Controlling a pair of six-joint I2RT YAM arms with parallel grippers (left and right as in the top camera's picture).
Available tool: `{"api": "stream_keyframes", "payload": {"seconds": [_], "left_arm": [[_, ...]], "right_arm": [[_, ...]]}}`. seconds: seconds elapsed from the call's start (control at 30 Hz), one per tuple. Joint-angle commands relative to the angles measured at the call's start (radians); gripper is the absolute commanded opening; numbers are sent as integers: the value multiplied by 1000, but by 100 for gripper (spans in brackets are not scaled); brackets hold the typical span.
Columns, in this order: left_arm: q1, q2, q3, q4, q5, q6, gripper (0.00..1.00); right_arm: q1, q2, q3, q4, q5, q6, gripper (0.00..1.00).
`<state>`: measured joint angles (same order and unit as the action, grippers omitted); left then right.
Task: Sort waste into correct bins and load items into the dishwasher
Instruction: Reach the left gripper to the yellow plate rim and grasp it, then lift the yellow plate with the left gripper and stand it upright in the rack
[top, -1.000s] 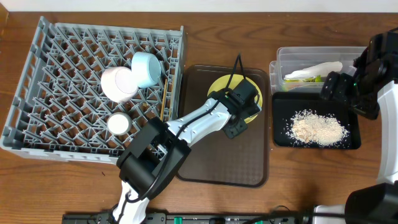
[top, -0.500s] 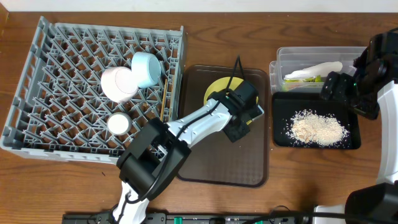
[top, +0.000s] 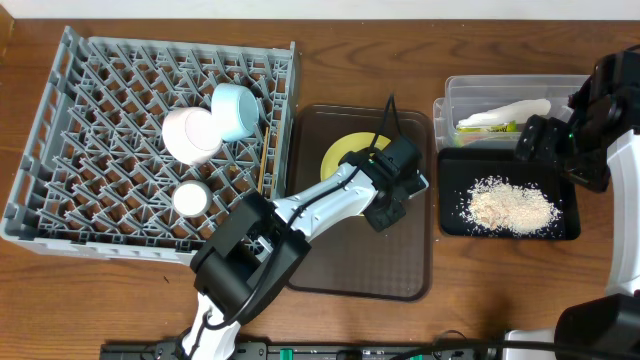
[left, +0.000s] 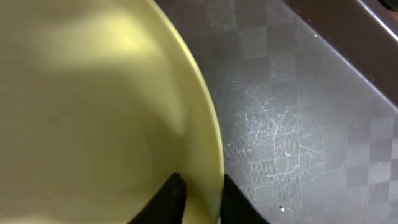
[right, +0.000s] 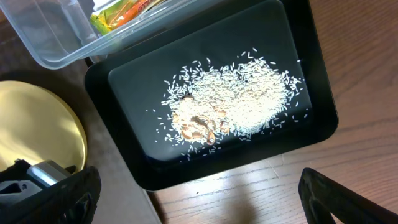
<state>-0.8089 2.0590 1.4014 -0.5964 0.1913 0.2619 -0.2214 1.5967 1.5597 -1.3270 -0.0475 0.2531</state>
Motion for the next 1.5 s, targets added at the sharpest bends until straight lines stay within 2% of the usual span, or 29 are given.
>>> {"api": "stream_keyframes", "payload": {"seconds": [0.0, 0.17, 0.53, 0.83, 0.9, 1.0, 1.2, 1.4, 1.47], "left_arm": [[-2, 12, -10, -8, -93, -2, 11], [-2, -25, -7, -17, -209, -2, 8], [6, -276, -4, -28, -211, -4, 8], [152, -502, -4, 8, -192, -158, 8], [204, -528, -4, 19, -134, -198, 8], [312, -547, -4, 37, 51, -274, 8], [483, -538, -4, 38, 303, -409, 8], [602, -516, -4, 53, 529, -460, 8], [617, -504, -4, 56, 562, -460, 8]], "right_arm": [[0, -2, 8, -2, 13, 12, 99], [0, -2, 8, -2, 13, 12, 99], [0, -2, 8, -3, 13, 12, 99], [0, -2, 8, -5, 13, 12, 99], [0, -2, 8, -5, 13, 12, 99], [0, -2, 8, -5, 13, 12, 99], [0, -2, 8, -5, 13, 12, 99], [0, -2, 8, -4, 13, 12, 99], [0, -2, 8, -4, 13, 12, 99]]}}
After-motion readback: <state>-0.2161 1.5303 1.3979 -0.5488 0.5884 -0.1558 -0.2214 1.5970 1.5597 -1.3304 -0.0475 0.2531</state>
